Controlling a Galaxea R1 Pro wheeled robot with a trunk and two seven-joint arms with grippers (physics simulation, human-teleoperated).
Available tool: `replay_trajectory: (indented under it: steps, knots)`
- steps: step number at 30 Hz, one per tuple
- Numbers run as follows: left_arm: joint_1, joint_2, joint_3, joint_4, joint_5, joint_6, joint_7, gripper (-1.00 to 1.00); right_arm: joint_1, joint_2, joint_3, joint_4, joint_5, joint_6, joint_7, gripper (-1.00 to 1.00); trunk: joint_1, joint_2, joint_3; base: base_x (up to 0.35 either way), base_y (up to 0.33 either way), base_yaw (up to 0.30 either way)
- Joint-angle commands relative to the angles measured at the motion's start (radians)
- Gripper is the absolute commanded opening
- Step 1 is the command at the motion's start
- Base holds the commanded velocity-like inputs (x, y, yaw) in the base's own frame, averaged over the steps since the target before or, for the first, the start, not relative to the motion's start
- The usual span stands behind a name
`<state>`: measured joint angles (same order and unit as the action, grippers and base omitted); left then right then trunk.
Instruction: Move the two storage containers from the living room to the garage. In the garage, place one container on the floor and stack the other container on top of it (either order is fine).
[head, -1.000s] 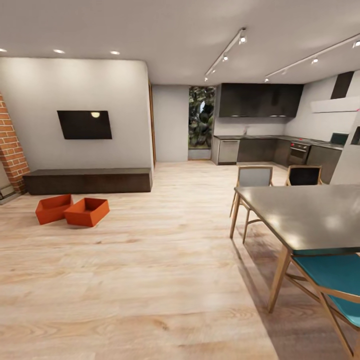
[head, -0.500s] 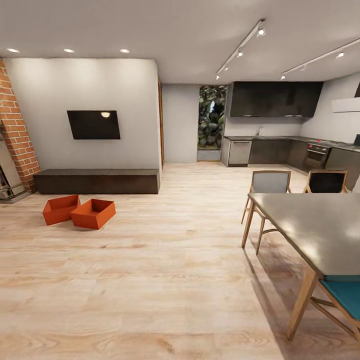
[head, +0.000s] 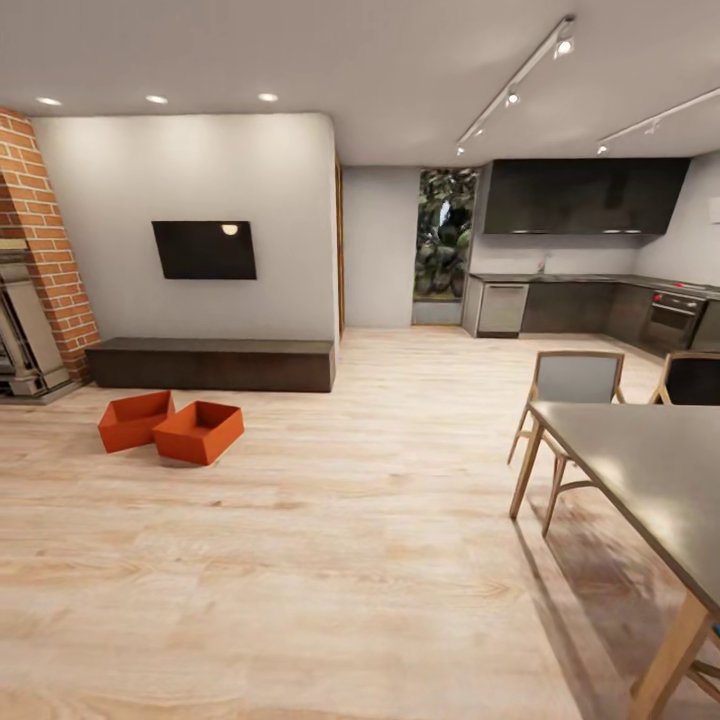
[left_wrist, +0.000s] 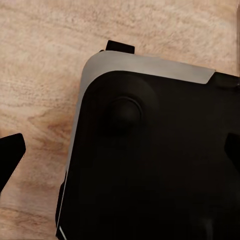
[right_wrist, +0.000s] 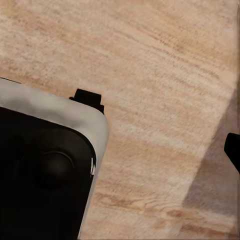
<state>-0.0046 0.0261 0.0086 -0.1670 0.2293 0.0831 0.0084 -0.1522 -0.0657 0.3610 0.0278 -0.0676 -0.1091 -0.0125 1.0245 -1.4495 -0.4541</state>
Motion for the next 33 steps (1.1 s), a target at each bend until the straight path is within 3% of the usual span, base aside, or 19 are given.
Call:
replay_trajectory:
  steps: [1, 33]
  knots:
    - [0.0, 0.0, 0.001, -0.002, 0.006, 0.007, 0.001, 1.0, -0.001, 0.0, 0.008, 0.003, -0.007, -0.006, -0.002, 1.0, 0.001, 0.0, -0.001, 0.322, 0.0, 0.001]
    - [0.0, 0.002, 0.001, -0.003, 0.006, 0.004, 0.002, 1.0, -0.001, 0.011, 0.006, 0.004, -0.013, 0.001, 0.01, 1.0, 0.001, 0.0, -0.001, 0.322, 0.0, 0.0]
